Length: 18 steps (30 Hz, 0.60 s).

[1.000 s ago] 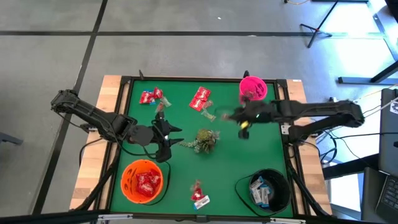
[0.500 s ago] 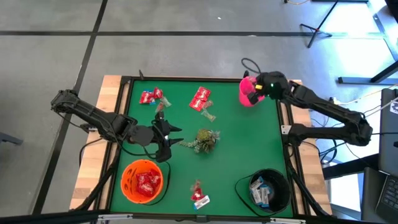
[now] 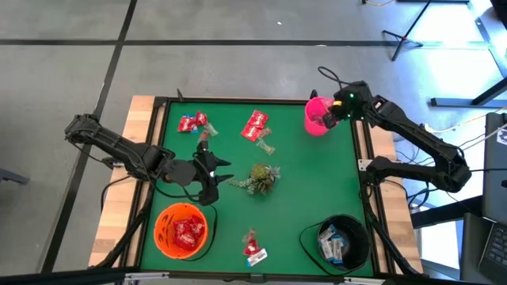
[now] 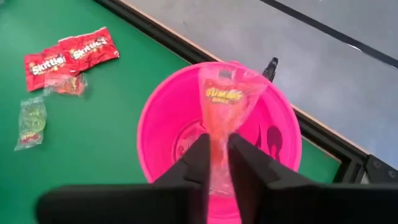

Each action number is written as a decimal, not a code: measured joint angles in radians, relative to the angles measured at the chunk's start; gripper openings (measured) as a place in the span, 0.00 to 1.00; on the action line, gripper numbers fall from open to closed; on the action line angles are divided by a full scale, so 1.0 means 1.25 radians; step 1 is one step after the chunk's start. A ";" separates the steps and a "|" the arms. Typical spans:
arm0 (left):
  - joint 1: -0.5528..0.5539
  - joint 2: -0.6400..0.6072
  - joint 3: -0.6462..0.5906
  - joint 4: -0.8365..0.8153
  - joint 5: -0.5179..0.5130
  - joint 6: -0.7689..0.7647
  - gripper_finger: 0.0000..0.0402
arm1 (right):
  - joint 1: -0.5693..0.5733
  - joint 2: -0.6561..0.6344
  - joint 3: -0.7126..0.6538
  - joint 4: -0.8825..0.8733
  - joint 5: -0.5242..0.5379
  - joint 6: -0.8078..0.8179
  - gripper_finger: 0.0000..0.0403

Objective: Sort candy
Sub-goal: Put the orange gummy into the pink bucket

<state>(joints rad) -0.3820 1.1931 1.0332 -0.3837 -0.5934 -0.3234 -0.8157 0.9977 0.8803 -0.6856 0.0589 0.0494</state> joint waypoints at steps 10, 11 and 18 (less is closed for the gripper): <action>0.000 0.000 0.000 0.000 -0.001 -0.006 0.43 | -0.002 -0.001 0.004 0.010 -0.027 -0.012 0.46; 0.000 0.000 0.000 0.001 -0.001 -0.007 0.43 | 0.000 -0.005 0.004 0.011 -0.058 -0.016 0.47; 0.000 0.011 0.000 0.022 0.022 -0.025 0.43 | 0.122 -0.063 0.005 0.088 -0.184 0.014 0.44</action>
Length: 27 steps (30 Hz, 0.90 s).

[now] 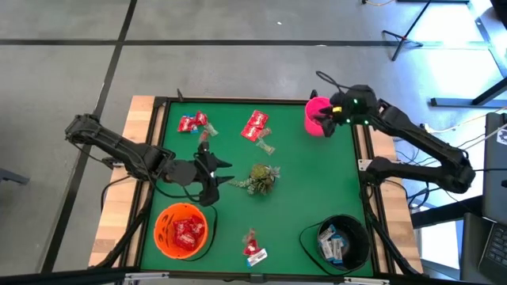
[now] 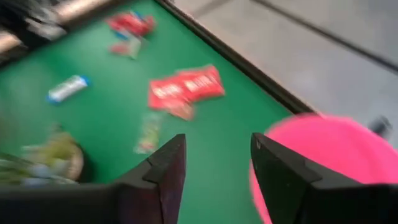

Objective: Sort candy
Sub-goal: Put the orange gummy into the pink bucket

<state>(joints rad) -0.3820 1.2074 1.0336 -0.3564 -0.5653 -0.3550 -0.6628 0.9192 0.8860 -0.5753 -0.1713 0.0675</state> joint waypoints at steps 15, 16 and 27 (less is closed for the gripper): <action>-0.050 0.252 0.000 0.118 0.358 -0.032 0.43 | 0.328 -0.085 0.001 0.135 0.142 0.025 0.39; -0.056 0.267 0.000 0.118 0.378 -0.048 0.43 | 0.335 -0.085 0.000 0.133 0.157 0.023 0.39; -0.111 0.413 0.000 0.226 0.449 -0.019 0.43 | 0.353 -0.082 0.001 0.131 0.215 0.004 0.39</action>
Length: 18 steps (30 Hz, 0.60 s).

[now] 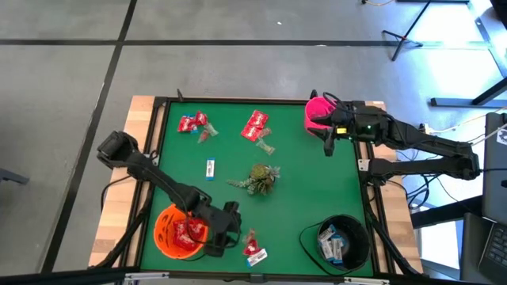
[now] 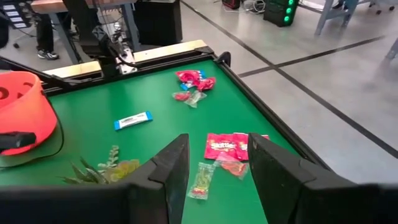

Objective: Sort candy
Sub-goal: Put the orange gummy into the pink bucket

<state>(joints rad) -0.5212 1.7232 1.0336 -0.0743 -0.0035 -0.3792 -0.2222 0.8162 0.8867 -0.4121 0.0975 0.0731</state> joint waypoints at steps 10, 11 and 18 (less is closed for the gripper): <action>-0.007 0.164 0.159 -0.102 -0.010 0.137 0.43 | 0.000 0.000 0.000 -0.002 0.000 0.000 0.39; -0.004 0.181 0.179 -0.136 -0.009 0.142 0.43 | 0.000 0.000 0.000 -0.002 0.000 0.000 0.39; 0.015 0.245 0.232 -0.213 -0.015 0.144 0.43 | 0.000 0.000 0.000 -0.010 -0.008 0.003 0.39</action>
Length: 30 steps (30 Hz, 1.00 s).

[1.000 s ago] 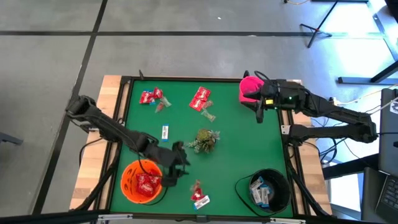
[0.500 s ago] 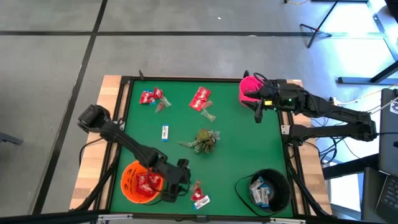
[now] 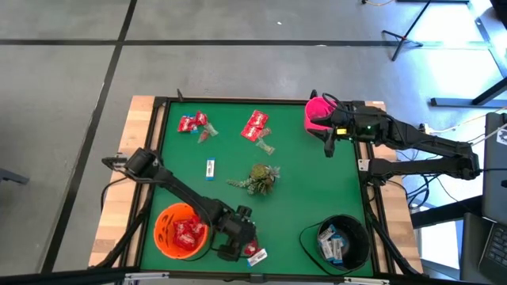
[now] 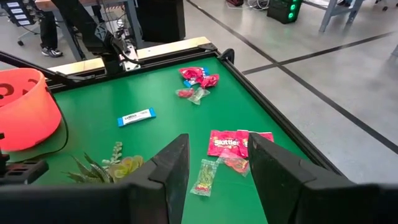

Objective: Sort candy
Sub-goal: Put the orange gummy into the pink bucket

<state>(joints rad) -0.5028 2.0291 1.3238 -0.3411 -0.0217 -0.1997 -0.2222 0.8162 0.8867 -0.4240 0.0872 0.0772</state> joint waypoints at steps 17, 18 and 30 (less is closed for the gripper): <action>0.009 0.001 0.001 -0.011 -0.053 -0.034 0.02 | 0.000 0.000 0.000 -0.004 -0.001 0.016 0.39; 0.010 -0.004 0.001 -0.013 -0.053 -0.033 0.01 | 0.000 0.000 0.000 -0.004 -0.001 0.016 0.39; 0.012 -0.233 0.003 -0.093 -0.214 0.018 0.00 | 0.000 0.000 0.001 0.000 -0.042 0.019 0.39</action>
<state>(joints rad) -0.4876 1.7384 1.3270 -0.4575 -0.2886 -0.1773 -0.2222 0.8162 0.8875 -0.4244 0.0348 0.1009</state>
